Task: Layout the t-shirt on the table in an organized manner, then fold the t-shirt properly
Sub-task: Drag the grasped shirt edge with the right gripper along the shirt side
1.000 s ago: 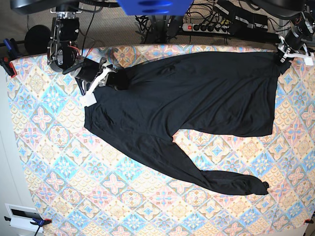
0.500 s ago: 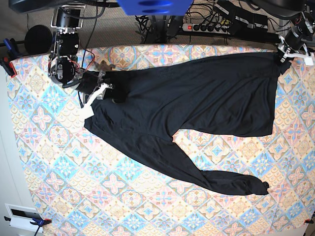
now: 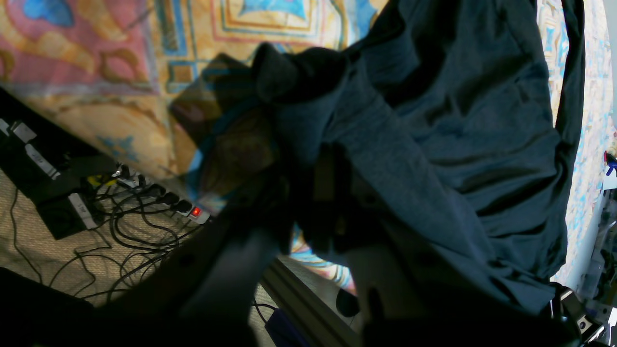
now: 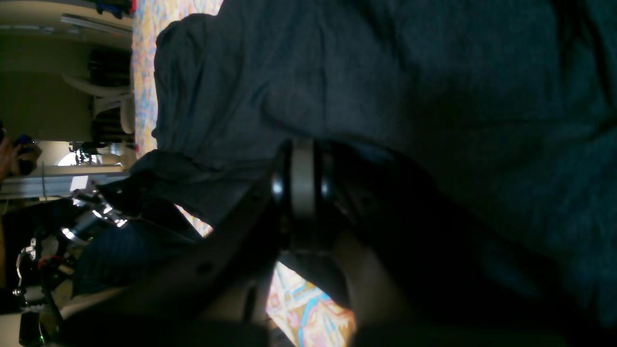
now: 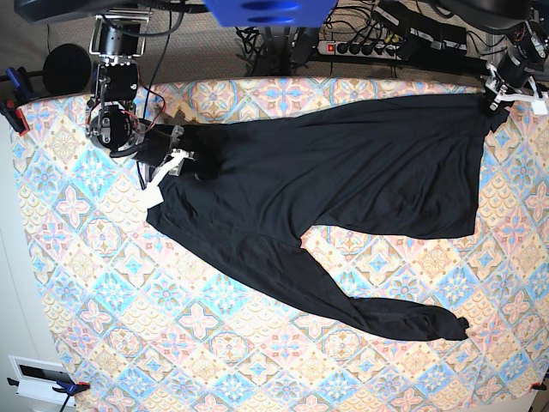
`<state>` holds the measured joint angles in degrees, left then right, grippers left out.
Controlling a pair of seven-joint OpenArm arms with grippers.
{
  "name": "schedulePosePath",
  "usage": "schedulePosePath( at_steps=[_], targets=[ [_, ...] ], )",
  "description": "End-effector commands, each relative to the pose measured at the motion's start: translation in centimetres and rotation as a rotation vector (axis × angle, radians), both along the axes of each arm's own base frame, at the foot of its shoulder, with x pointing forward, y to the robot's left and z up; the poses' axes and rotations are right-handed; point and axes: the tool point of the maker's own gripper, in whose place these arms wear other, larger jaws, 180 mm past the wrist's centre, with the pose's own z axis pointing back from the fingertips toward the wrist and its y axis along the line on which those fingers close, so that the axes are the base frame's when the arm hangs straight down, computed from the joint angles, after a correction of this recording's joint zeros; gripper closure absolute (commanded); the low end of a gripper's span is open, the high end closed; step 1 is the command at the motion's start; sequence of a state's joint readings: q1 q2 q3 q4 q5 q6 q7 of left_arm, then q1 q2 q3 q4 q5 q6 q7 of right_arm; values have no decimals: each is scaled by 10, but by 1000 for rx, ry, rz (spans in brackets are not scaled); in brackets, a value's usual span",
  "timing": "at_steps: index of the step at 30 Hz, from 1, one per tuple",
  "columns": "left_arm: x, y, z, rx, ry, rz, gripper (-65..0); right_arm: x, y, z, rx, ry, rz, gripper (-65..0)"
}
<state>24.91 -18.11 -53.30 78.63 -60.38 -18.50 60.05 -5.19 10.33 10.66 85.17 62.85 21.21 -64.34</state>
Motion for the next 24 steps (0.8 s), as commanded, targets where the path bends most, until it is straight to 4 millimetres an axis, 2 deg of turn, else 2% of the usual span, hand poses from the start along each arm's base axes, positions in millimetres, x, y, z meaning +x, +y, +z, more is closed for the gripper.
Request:
schedulePosePath(
  at_steps=[1, 6, 9, 12, 18, 24],
  targets=[
    [6, 10, 12, 30, -33, 0, -56, 10, -3, 13, 13, -51, -12, -41],
    [7, 10, 13, 26, -40, 3, -57, 11, -2, 15, 14, -58, -11, -187],
    [7, 9, 12, 22, -41, 5, -66, 11, -2, 15, 14, -57, -11, -245],
    [4, 3, 8, 2, -40, 13, -119, 11, -2, 15, 16, -58, -11, -253],
    [2, -5, 8, -37, -37, -4, -279, 11, 1, 16, 26, -58, -14, -254],
    [7, -5, 16, -64, -79, 3, -293, 11, 2, 16, 28, -58, -14, -254]
  ],
)
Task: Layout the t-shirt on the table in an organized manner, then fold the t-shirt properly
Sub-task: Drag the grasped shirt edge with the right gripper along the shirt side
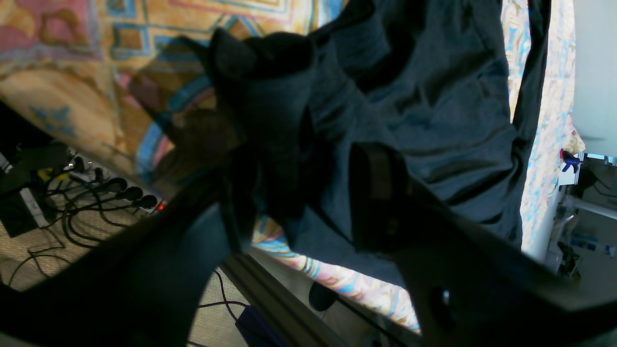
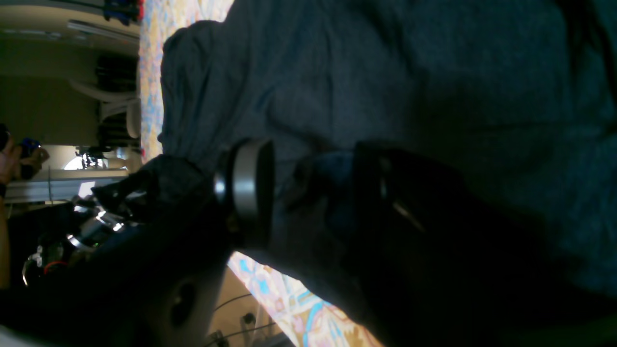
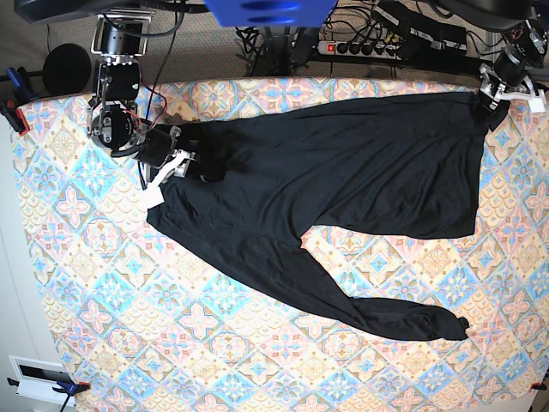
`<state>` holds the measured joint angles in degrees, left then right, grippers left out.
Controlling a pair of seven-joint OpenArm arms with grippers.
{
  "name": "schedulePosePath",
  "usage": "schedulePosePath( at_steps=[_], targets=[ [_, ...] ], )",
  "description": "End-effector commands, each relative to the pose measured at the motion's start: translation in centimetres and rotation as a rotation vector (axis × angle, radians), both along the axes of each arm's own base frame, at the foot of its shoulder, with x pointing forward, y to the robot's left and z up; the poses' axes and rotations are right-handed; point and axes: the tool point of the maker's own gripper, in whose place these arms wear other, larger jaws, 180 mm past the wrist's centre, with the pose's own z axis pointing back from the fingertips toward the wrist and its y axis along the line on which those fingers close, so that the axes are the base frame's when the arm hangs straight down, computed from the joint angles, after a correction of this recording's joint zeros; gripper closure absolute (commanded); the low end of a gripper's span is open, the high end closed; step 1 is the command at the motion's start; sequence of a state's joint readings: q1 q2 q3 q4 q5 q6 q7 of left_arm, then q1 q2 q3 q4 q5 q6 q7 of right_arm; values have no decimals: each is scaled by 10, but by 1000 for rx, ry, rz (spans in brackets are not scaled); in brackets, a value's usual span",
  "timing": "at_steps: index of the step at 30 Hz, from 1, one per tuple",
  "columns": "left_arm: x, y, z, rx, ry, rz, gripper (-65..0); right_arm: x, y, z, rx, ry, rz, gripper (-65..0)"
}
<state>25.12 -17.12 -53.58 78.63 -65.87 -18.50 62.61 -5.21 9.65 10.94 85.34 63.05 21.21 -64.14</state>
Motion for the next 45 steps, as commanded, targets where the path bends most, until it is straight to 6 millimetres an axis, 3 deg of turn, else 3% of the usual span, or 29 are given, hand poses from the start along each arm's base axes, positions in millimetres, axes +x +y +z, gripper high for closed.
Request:
schedulePosePath(
  at_steps=[1, 11, 17, 23, 28, 34, 39, 45],
  targets=[
    [4, 12, 13, 33, -32, 1, -295, 9, -1, 14, 13, -52, -6, -254],
    [-20, 58, 45, 82, -23, 68, -295, 9, -1, 14, 13, -52, -6, -254],
    [-34, 100, 77, 168, -80, 184, -295, 9, -1, 14, 13, -52, -6, -254],
    [-40, 126, 102, 226, -138, 266, -294, 10, -1, 14, 13, -53, -6, -254],
    [-38, 128, 105, 231, -150, 272, -294, 11, -2, 16, 10, -61, -7, -254],
    [-27, 130, 103, 244, -148, 276, -293, 23, -23, 38, -19, -139, -64, -254],
    [-18, 134, 96, 278, -104, 275, -293, 62, -36, 65, -70, -237, -94, -254],
    [34, 101, 98, 440, -93, 120, -293, 106, -55, 82, -274, -309, -93, -254]
  ],
)
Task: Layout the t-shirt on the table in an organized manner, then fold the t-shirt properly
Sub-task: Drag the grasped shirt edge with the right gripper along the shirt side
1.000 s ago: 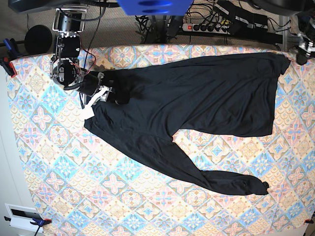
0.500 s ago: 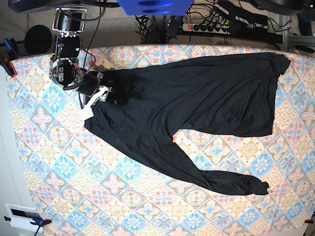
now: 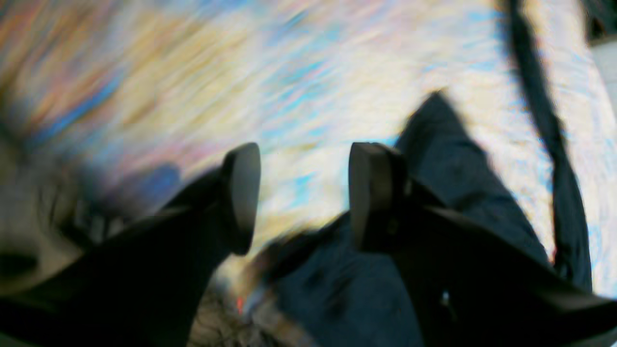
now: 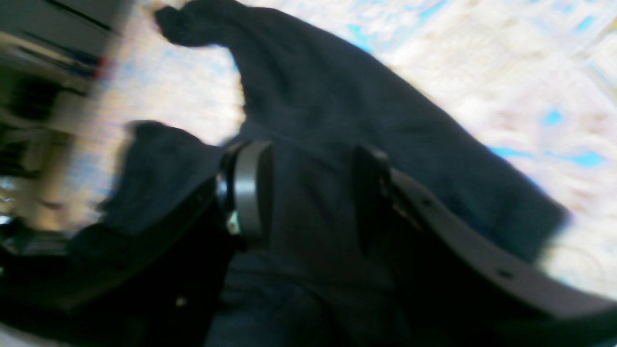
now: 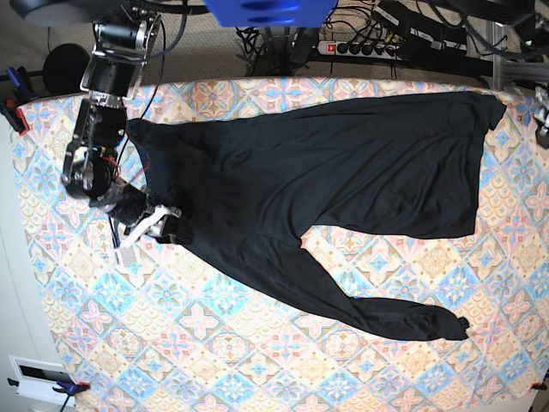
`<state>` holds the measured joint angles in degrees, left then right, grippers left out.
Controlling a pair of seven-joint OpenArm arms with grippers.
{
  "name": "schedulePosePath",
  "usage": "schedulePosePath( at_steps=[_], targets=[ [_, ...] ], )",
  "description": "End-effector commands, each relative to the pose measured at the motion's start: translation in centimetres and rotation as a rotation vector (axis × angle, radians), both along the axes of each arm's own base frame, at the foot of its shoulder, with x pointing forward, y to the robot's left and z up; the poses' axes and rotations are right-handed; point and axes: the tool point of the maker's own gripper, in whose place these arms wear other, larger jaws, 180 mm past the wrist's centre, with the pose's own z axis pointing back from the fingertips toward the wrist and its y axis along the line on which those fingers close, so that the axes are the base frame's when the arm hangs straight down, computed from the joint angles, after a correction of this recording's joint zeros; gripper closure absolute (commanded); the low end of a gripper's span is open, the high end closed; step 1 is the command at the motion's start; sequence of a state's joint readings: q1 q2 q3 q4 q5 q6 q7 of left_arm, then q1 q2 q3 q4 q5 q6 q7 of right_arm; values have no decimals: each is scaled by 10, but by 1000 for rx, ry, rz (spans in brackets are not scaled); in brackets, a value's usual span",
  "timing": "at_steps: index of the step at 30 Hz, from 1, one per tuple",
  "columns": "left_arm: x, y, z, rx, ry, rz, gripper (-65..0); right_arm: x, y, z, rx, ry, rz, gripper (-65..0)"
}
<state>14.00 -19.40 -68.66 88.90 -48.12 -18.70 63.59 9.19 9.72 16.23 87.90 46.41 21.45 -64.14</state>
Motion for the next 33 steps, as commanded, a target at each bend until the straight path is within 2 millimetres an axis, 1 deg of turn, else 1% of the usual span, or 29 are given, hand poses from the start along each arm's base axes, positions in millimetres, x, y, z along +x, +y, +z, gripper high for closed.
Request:
schedulePosePath(
  at_steps=[1, 3, 5, 6, 7, 9, 11, 12, 15, 19, 20, 22, 24, 28, 30, 33],
  targets=[
    [8, 3, 14, 64, -10, -22, -293, 19, -4, 19, -3, -61, -6, -254],
    [19, -7, 14, 85, -3, -66, -293, 32, 0, 9, -51, -27, 20, -254],
    [23, -13, 11, 81, 4, -88, -293, 42, -5, 2, -124, -1, 45, -254],
    [24, -14, 10, 79, 6, -93, -293, 45, -5, -2, -151, 9, 61, -256],
    [24, -14, 10, 79, 6, -93, -293, 46, -2, -5, -170, 11, 89, -256],
    [24, -14, 9, 79, 8, -94, -293, 47, 3, -14, -227, 6, 182, -256],
    [24, -14, 9, 79, 8, -94, -293, 51, -1, -23, -269, 6, 248, -256],
    [24, -14, 9, 79, 9, -93, -293, 53, -7, -29, -278, 16, 249, -256],
    [22, -14, 9, 79, 12, -92, -293, 53, -39, -56, -299, 79, 201, -256],
    [22, -14, 9, 80, 13, -93, -293, 49, -71, -76, -316, 128, 145, -256],
    [22, -14, 9, 80, 14, -95, -293, 47, -75, -78, -314, 132, 148, -256],
    [22, -14, 9, 78, 14, -96, -293, 41, -76, -82, -305, 133, 188, -256],
    [22, -15, 8, 78, 14, -97, -293, 38, -71, -81, -295, 124, 225, -256],
    [22, -15, 8, 76, 14, -97, -293, 37, -68, -81, -291, 118, 241, -256],
    [20, -20, 3, 59, 13, -91, -293, 37, -68, -80, -291, 116, 243, -256],
    [19, -22, 0, 53, 18, -91, -293, 34, -58, -85, -278, 124, 257, -256]
  ],
)
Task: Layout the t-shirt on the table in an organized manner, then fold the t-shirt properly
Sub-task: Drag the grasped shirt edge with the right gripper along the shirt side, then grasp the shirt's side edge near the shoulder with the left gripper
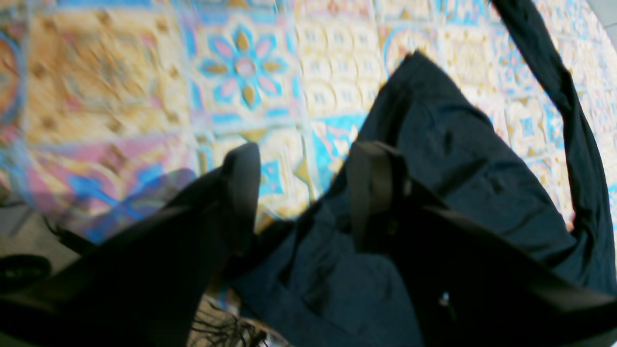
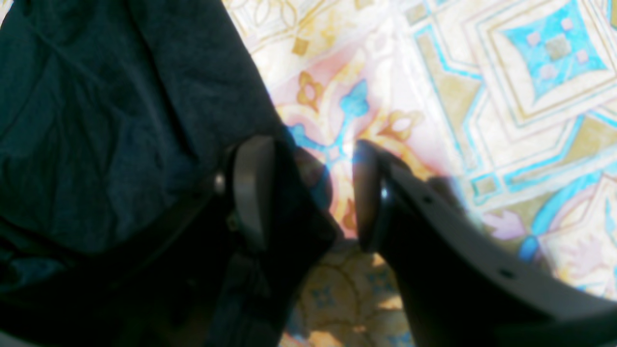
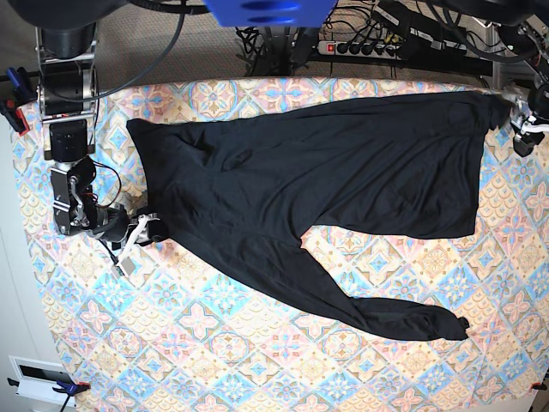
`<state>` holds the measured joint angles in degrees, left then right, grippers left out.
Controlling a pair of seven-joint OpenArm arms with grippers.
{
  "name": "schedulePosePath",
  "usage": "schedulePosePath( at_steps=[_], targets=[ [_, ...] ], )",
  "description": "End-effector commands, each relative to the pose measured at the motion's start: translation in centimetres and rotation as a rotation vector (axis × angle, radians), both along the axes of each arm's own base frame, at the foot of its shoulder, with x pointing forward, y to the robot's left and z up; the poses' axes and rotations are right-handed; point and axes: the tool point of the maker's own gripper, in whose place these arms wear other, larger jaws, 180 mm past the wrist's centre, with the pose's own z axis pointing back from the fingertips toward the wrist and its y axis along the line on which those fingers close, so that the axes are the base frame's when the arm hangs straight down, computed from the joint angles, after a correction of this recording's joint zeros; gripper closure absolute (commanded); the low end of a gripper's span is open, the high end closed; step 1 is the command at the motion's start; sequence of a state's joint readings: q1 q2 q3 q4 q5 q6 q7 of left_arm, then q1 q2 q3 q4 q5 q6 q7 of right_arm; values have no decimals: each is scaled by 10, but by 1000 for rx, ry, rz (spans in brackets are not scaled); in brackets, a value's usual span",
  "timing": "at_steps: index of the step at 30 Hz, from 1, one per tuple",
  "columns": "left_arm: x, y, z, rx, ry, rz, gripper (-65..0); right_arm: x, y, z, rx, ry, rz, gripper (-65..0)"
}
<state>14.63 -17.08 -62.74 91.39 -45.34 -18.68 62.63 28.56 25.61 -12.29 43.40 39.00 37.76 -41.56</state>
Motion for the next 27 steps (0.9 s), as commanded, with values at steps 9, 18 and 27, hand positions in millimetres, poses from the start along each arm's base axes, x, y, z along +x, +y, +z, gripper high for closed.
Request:
schedulePosePath(
  at_steps=[9, 18, 27],
  targets=[
    [-2, 1, 6, 17, -21, 2, -293, -2, 27, 7, 77, 43, 43, -256],
    [2, -5, 2, 7, -14, -19, -293, -12, 28, -2, 86, 70, 40, -164],
    [47, -12, 40, -13, -128, -119, -295, -15, 28, -6, 91, 74, 36, 0]
  ],
)
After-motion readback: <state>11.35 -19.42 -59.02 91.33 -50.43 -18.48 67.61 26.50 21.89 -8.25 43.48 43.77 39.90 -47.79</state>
